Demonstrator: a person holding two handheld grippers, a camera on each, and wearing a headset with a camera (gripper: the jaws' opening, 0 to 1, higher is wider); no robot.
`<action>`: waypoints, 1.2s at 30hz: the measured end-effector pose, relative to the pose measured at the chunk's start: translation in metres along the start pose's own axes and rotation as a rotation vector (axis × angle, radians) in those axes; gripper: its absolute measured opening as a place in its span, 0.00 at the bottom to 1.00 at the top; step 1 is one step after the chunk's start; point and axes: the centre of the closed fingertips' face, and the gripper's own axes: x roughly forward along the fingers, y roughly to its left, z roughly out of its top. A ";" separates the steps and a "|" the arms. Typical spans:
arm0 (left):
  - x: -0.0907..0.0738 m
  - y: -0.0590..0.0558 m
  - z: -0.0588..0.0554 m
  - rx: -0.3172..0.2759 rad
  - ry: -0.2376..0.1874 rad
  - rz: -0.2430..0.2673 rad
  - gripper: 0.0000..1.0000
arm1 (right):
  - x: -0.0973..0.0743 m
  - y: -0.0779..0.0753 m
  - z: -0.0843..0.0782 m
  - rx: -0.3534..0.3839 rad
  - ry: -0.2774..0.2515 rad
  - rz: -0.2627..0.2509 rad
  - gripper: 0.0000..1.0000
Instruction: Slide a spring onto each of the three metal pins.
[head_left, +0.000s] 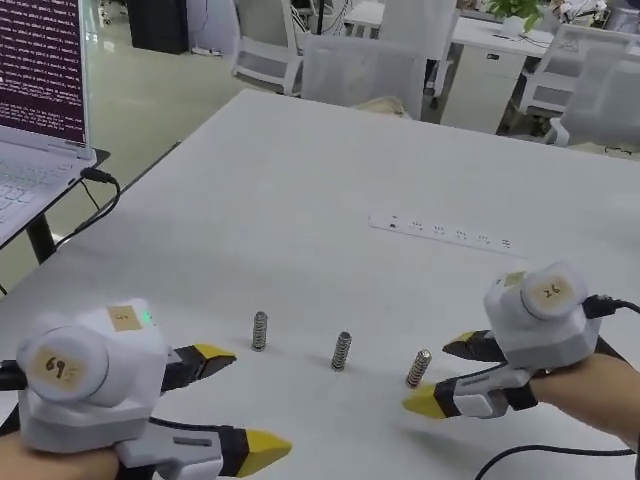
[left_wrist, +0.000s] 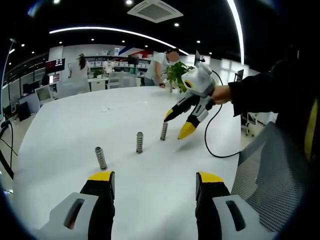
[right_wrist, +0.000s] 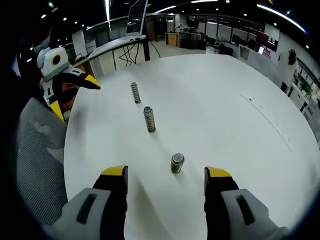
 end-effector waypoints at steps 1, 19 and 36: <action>0.000 0.000 0.000 -0.001 0.000 0.000 0.61 | -0.001 0.000 0.001 0.005 -0.009 -0.001 0.60; -0.008 0.006 0.000 -0.026 -0.014 0.026 0.61 | -0.024 0.013 -0.017 0.046 -0.092 -0.030 0.60; -0.013 0.007 -0.001 -0.037 -0.030 0.039 0.61 | -0.041 0.024 -0.037 0.055 -0.104 -0.044 0.61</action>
